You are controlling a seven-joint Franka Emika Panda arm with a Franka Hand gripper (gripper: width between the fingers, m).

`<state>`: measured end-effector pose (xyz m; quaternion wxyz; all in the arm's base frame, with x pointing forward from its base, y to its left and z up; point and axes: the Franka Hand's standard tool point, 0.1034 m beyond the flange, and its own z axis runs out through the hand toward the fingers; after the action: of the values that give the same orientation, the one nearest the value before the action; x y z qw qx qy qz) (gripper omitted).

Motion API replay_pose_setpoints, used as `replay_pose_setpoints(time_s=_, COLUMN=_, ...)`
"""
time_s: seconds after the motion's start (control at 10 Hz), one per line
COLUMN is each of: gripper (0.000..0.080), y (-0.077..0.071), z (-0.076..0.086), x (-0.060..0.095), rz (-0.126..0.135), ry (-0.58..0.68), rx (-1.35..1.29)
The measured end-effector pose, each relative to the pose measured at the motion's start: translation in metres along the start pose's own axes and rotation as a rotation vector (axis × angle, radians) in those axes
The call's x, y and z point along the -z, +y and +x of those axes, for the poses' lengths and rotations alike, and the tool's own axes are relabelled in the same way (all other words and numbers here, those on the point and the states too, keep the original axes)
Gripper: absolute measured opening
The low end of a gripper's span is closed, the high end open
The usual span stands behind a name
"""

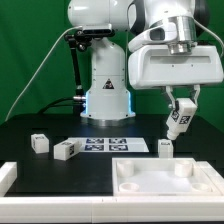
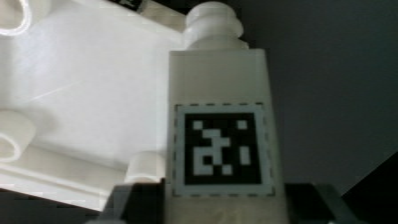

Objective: Assemble one leg

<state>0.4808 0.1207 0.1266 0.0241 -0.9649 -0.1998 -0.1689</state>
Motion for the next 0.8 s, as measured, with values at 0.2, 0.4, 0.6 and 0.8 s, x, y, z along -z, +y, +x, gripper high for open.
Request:
replay_pose_setpoints(time_s=0.2, gripper=0.0291, y=0.0, z=0.0, x=0.0, rz=0.0, ry=0.0, rx=0.0)
replay_pose_setpoints(time_s=0.4, gripper=0.0291, y=0.02, z=0.025, x=-0.009, rz=0.015, ry=-0.045, rx=0.01)
replay_pose_setpoints(time_s=0.6, gripper=0.0291, y=0.032, z=0.06, x=-0.021, rz=0.035, ry=-0.061, rx=-0.008)
replay_pose_setpoints(time_s=0.8, gripper=0.0291, y=0.032, z=0.062, x=-0.027, rz=0.036, ry=-0.058, rx=-0.011)
